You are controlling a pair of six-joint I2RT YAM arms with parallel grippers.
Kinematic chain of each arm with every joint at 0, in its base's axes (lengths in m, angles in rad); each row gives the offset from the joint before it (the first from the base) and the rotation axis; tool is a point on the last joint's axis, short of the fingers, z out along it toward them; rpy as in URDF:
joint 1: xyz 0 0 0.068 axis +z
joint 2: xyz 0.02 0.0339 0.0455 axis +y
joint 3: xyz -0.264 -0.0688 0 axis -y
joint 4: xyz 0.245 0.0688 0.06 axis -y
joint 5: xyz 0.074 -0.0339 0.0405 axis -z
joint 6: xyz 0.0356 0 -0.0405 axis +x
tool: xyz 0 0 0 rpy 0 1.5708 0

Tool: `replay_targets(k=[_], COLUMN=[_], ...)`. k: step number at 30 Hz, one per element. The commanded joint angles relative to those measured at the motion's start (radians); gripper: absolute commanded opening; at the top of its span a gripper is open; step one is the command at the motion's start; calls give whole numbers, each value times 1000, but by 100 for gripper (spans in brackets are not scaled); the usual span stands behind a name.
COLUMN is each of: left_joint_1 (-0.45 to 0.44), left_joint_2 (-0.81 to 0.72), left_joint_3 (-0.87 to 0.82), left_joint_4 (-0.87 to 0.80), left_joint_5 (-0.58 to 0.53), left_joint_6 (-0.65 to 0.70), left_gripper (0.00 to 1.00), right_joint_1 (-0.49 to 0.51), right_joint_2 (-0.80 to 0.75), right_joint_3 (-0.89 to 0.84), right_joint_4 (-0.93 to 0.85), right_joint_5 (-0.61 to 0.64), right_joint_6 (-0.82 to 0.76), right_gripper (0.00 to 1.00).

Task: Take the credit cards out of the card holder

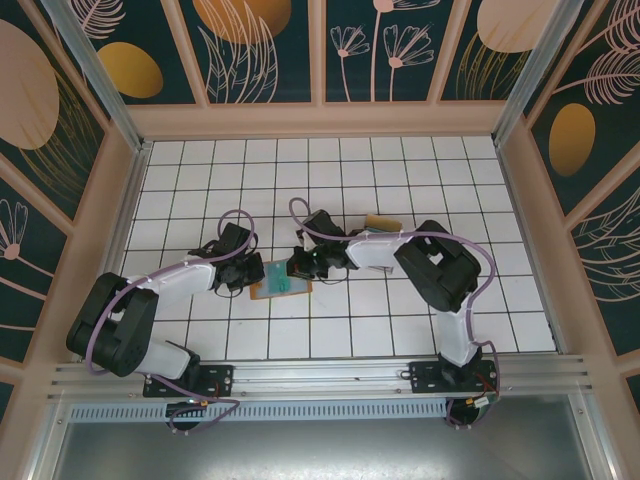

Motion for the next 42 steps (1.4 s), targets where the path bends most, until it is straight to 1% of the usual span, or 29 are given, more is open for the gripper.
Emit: replay_targets(k=[1, 6, 12, 15, 17, 18, 19, 20, 21, 22, 23, 24, 25, 26, 27, 29, 31, 36, 38, 42], left_joint_1=[2, 2, 2, 2, 2, 2, 2, 2, 2, 2, 2, 3, 2, 2, 2, 2, 2, 2, 2, 2], left_joint_2=[2, 3, -7, -28, -48, -57, -67, -77, -85, -100, -114, -126, -139, -152, -163, -183, -197, -225, -231, -226], left_joint_3=[-15, -16, 0, 18, 33, 41, 52, 64, 73, 84, 93, 100, 106, 112, 116, 122, 128, 131, 129, 130], left_joint_4=[-44, -41, -50, -52, -53, -53, -54, -55, -57, -58, -57, -52, -46, -38, -30, -16, -5, 11, 20, 24], left_joint_5=[8, 10, 9, 16, 15, 14, 12, 6, -2, -15, -24, -29, -28, -29, -27, -26, -23, -41, -39, -41], left_joint_6=[2, 3, 5, 5, 3, 2, 2, 0, -3, -6, -6, -7, -6, -6, -6, -5, 4, 22, 26, 36], left_gripper=[0, 0, 0, 0, 0, 4, 11, 21, 36, 47, 54, 58, 68, 80, 86, 95, 97, 98, 98, 98], right_joint_1=[-36, -83, -112, -114, -114, -114, -116, -116, -119, -122, -124, -125, -126, -127, -126, -126, -124, -117, -112, -112], right_joint_2=[-58, -120, -197, -247, -279, -290, -304, -317, -326, -335, -346, -358, -370, -380, -387, -401, -414, -408, -407, -417], right_joint_3=[-44, -91, -102, -82, -46, -27, -6, 17, 37, 59, 83, 103, 121, 142, 158, 192, 208, 252, 242, 195], right_joint_4=[-30, -44, -92, -149, -224, -259, -301, -343, -377, -418, -456, -488, -516, -547, -575, -633, -678, -825, -841, -813], right_joint_5=[17, 14, 25, 68, 123, 148, 184, 214, 238, 267, 299, 330, 353, 387, 421, 510, 588, 777, 869, 983], right_joint_6=[-35, -63, -112, -161, -215, -240, -267, -298, -322, -354, -383, -416, -452, -485, -518, -590, -685, -922, -1011, -1145], right_gripper=[0, 0, 0, 0, 0, 0, 0, 0, 0, 0, 0, 0, 0, 0, 0, 0, 0, 0, 0, 0])
